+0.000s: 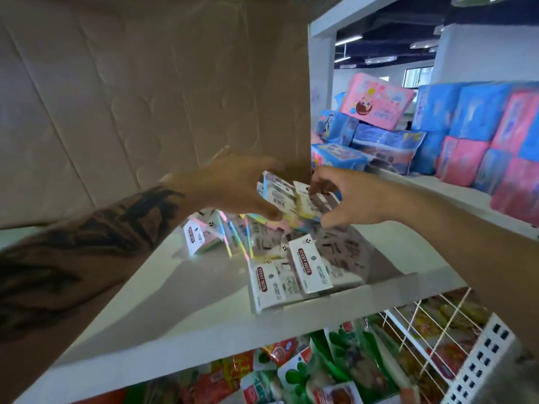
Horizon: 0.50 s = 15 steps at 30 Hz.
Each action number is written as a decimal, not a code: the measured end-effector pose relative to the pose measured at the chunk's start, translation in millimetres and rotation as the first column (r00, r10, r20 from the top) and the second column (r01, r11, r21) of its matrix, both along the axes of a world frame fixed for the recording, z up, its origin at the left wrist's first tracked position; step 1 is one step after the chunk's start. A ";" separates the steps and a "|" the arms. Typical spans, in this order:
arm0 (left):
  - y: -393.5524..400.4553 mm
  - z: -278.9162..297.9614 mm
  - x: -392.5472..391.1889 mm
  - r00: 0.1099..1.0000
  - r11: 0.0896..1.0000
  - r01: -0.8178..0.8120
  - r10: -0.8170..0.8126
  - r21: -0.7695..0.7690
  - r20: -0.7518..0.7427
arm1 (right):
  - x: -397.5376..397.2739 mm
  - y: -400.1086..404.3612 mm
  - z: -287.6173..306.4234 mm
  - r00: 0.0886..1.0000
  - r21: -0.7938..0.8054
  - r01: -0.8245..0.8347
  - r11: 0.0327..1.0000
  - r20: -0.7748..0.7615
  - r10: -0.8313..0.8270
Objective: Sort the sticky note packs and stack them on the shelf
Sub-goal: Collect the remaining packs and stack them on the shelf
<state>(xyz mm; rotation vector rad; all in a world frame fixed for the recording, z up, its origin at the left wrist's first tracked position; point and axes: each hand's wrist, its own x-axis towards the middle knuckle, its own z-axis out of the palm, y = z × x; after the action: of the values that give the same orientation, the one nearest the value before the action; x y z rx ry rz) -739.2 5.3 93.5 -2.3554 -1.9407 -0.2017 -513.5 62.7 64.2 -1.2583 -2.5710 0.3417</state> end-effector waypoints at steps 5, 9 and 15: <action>-40.5 2.5 -49.0 0.997 0.991 -0.034 0.025 0.130 0.073 | -22.8 -17.2 11.3 0.999 0.030 -0.033 0.999 -0.014 0.033; -89.6 0.3 -106.4 0.983 0.979 -0.131 0.108 0.157 0.148 | -72.0 -44.2 22.0 0.993 0.066 -0.099 0.993 -0.051 0.102; -185.8 -14.4 -212.7 0.927 0.938 -0.297 0.237 0.180 0.292 | -180.6 -104.6 25.6 0.960 0.065 -0.266 0.962 -0.073 0.271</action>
<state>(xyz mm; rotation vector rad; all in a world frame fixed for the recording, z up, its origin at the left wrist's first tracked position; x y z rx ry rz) -952.0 -180.5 79.2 -1.9797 -2.1978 -0.7077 -694.0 -41.9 89.8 -0.8573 -2.6632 0.3639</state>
